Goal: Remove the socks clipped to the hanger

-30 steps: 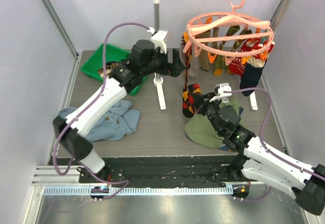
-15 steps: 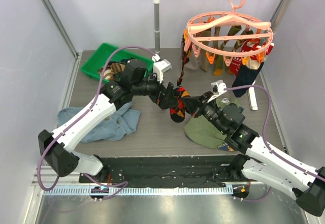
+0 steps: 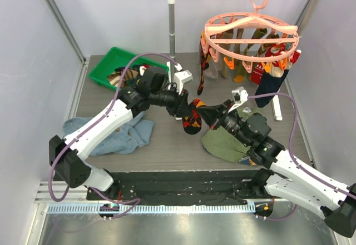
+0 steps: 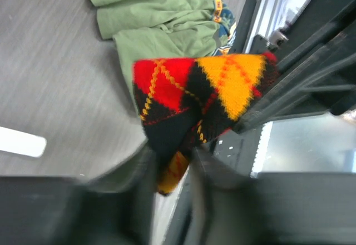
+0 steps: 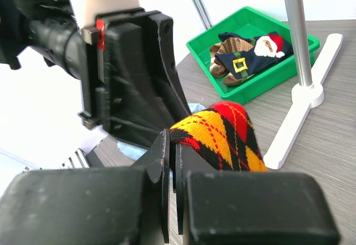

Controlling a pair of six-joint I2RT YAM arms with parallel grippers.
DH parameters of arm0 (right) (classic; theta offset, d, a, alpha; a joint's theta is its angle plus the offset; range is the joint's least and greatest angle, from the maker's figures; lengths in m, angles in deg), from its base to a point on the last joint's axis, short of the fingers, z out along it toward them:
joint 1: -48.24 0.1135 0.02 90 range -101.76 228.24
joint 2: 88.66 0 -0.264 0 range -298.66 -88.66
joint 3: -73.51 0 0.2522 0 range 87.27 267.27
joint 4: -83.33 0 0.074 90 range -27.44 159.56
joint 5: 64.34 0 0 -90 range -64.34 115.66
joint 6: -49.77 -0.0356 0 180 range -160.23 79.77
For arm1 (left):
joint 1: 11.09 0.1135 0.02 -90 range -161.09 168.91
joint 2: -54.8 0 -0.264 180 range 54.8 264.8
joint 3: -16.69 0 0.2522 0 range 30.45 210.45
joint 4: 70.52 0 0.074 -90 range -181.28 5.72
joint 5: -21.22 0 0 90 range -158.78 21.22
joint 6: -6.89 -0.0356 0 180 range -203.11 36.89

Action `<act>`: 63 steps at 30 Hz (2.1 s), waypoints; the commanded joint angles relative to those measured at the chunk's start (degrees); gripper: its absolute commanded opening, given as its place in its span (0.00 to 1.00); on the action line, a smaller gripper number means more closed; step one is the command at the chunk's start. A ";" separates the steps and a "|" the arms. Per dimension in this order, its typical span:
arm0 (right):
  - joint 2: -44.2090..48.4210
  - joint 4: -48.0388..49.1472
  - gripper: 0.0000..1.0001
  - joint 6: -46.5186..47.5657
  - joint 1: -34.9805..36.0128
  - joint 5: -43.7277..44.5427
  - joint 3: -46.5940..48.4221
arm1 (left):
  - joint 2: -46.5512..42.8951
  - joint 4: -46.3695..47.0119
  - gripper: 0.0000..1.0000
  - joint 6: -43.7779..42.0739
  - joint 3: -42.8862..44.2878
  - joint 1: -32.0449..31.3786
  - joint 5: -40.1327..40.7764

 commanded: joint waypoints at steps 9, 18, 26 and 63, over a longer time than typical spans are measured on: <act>3.80 -2.44 0.62 1.40 0.32 4.88 0.41 | -2.25 0.83 0.00 3.80 -0.35 -0.25 27.15; 8.11 -8.59 0.92 1.23 0.32 9.98 -2.93 | -4.63 1.02 0.00 11.17 -1.60 6.16 56.62; 8.46 -11.15 0.90 -1.05 0.32 14.29 -3.63 | 3.62 1.28 0.00 14.35 7.63 20.14 53.54; -15.16 10.35 0.87 6.32 0.14 38.63 -3.11 | 4.87 10.33 1.00 27.10 0.53 33.33 21.83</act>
